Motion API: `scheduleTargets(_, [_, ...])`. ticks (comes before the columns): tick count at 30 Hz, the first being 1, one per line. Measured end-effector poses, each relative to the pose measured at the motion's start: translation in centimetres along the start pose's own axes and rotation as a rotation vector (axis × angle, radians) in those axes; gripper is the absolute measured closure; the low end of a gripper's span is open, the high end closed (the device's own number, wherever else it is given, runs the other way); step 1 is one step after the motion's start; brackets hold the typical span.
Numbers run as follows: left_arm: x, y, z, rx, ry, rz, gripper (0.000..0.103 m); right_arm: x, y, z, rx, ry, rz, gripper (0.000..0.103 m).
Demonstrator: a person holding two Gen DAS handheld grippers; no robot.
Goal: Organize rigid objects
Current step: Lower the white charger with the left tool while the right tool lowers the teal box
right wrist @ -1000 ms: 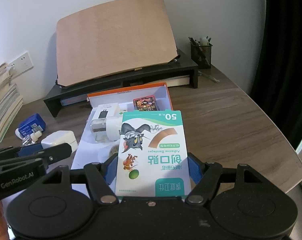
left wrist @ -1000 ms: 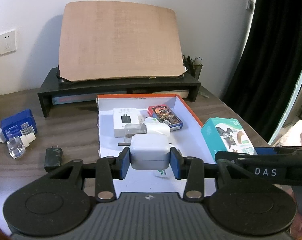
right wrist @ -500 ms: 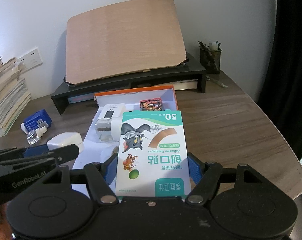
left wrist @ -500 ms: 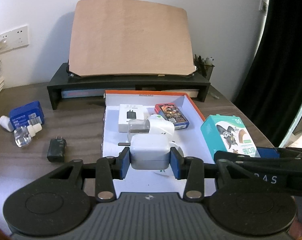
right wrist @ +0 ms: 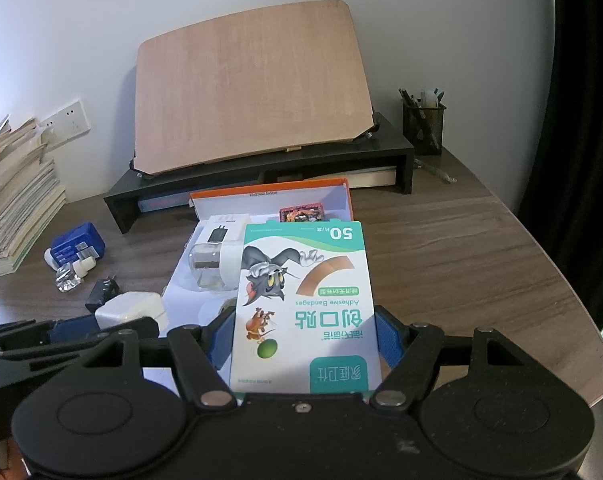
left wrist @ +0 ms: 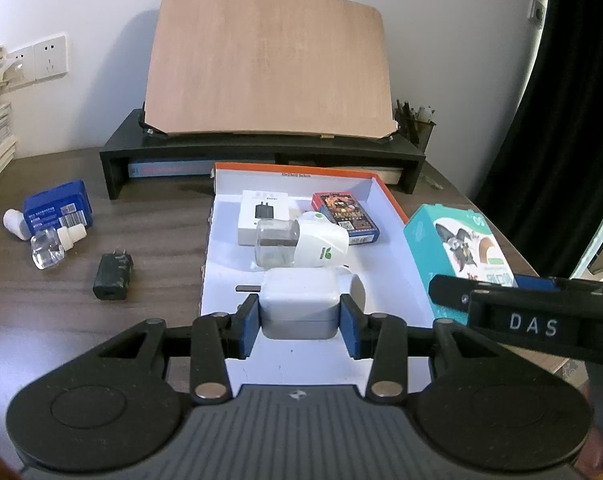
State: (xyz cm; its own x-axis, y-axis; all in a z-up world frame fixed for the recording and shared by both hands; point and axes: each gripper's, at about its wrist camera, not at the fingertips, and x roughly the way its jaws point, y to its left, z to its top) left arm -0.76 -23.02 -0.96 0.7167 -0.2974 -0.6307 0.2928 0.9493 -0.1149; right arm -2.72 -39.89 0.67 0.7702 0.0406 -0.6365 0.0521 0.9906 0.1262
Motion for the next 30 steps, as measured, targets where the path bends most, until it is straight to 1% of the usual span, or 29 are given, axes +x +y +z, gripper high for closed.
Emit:
scheduleTargets(10, [0.37,0.21,0.03,-0.024,0.011,0.007,0.061,0.02,-0.07,-0.13,-0.01,0.0,0.001,0.019])
scheduleTargets(16, [0.46,0.21,0.2,-0.027,0.0,0.013,0.061,0.01,0.01,-0.3,-0.01,0.001,0.007,0.019])
scheduleTargets(30, [1.01,0.85,0.06,-0.059,0.012,0.037,0.061,0.95,0.82,-0.56,-0.025,0.033,0.026,0.019])
